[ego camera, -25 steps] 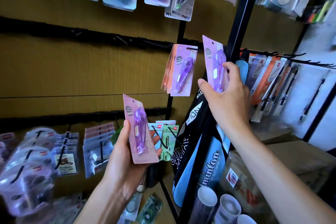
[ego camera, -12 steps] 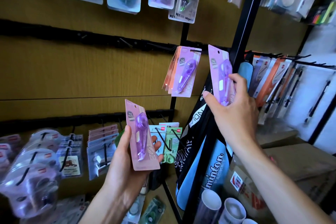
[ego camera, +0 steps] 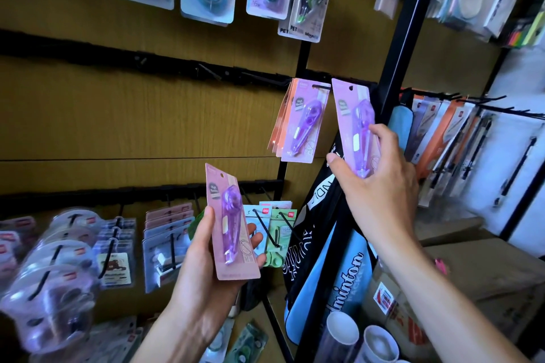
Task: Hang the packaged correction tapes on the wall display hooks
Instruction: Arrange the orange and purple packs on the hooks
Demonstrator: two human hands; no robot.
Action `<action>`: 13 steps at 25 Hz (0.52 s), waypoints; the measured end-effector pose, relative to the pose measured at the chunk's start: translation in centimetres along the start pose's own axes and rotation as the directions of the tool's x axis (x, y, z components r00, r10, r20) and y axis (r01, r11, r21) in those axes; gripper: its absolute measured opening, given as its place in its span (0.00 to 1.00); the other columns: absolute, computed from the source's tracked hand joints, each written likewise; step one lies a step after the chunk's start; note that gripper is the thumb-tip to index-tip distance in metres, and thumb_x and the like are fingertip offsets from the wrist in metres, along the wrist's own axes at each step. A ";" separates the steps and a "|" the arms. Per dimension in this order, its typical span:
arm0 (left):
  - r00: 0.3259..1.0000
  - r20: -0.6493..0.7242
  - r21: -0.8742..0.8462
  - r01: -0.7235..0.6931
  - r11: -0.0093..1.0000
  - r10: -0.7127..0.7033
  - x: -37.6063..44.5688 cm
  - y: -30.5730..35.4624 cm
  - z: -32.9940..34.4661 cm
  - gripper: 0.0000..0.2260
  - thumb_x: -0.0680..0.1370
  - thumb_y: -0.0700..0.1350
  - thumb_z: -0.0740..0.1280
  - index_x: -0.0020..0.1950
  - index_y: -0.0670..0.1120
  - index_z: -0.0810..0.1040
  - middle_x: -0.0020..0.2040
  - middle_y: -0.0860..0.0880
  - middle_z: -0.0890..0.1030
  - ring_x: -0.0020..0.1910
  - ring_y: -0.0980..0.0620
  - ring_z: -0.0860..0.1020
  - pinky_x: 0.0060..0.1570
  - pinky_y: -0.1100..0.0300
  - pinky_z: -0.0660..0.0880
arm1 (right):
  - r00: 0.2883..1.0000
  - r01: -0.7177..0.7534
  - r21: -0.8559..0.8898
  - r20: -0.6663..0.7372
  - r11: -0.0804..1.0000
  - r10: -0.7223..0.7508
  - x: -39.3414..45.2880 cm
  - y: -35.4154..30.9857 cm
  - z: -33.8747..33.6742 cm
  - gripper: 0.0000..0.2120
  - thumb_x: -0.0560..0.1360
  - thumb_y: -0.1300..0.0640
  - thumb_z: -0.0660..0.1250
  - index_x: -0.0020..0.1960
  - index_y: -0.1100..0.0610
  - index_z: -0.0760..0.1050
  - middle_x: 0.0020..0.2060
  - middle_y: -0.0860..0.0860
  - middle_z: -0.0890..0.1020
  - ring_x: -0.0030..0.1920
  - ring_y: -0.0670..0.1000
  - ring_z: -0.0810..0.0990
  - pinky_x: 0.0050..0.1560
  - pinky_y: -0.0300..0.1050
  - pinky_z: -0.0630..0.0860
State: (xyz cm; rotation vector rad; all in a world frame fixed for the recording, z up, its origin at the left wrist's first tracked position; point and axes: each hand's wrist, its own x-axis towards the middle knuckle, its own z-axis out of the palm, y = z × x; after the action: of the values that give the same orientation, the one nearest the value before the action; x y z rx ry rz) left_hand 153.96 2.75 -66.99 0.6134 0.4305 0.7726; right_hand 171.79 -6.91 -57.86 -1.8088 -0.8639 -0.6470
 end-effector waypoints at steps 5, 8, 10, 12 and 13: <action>1.000 -0.013 0.027 0.006 1.000 -0.006 0.0 -0.2 0.0 0.22 0.78 0.62 0.61 0.66 0.50 0.78 0.61 0.40 0.82 0.62 0.40 0.80 0.63 0.39 0.73 | 0.999 0.012 -0.063 0.041 0.998 -0.009 0.8 -0.2 1.4 0.31 0.71 0.39 0.70 0.70 0.43 0.64 0.66 0.45 0.74 0.61 0.56 0.72 0.49 0.45 0.63; 1.000 -0.015 0.016 0.008 1.000 -0.008 -0.2 -0.2 0.1 0.23 0.78 0.62 0.62 0.66 0.50 0.78 0.60 0.40 0.83 0.63 0.40 0.79 0.63 0.39 0.74 | 0.993 0.032 -0.115 0.118 0.993 -0.018 2.4 0.0 3.8 0.34 0.70 0.41 0.71 0.72 0.44 0.63 0.67 0.48 0.72 0.61 0.59 0.72 0.49 0.47 0.66; 1.000 -0.014 0.015 0.002 1.000 -0.002 -0.2 -0.1 0.0 0.23 0.78 0.62 0.62 0.66 0.50 0.78 0.59 0.41 0.83 0.62 0.41 0.80 0.60 0.41 0.75 | 0.980 0.017 -0.135 0.200 0.991 0.010 3.6 0.0 5.6 0.36 0.70 0.44 0.72 0.74 0.44 0.60 0.70 0.49 0.70 0.63 0.59 0.70 0.51 0.48 0.67; 1.000 -0.002 0.011 0.004 1.000 -0.004 -0.1 0.0 -0.1 0.22 0.78 0.62 0.62 0.64 0.49 0.80 0.60 0.40 0.83 0.63 0.40 0.79 0.63 0.39 0.73 | 0.954 -0.022 -0.098 0.295 0.995 0.050 4.7 -0.1 7.1 0.39 0.69 0.44 0.73 0.75 0.43 0.58 0.71 0.50 0.68 0.65 0.60 0.69 0.55 0.49 0.68; 1.000 0.004 0.010 0.004 1.000 -0.004 -0.1 0.1 -0.1 0.21 0.78 0.61 0.62 0.62 0.49 0.81 0.60 0.40 0.83 0.63 0.40 0.79 0.65 0.39 0.72 | 0.936 -0.058 -0.061 0.344 0.996 0.075 5.0 -0.3 7.5 0.40 0.69 0.44 0.73 0.76 0.43 0.58 0.72 0.50 0.67 0.67 0.60 0.68 0.58 0.49 0.68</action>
State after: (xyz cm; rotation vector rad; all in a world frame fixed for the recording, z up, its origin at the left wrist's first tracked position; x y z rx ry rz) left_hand 153.78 2.72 -66.95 0.6233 0.4319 0.7654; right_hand 174.91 1.43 -56.68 -2.0238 -1.0192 -0.3108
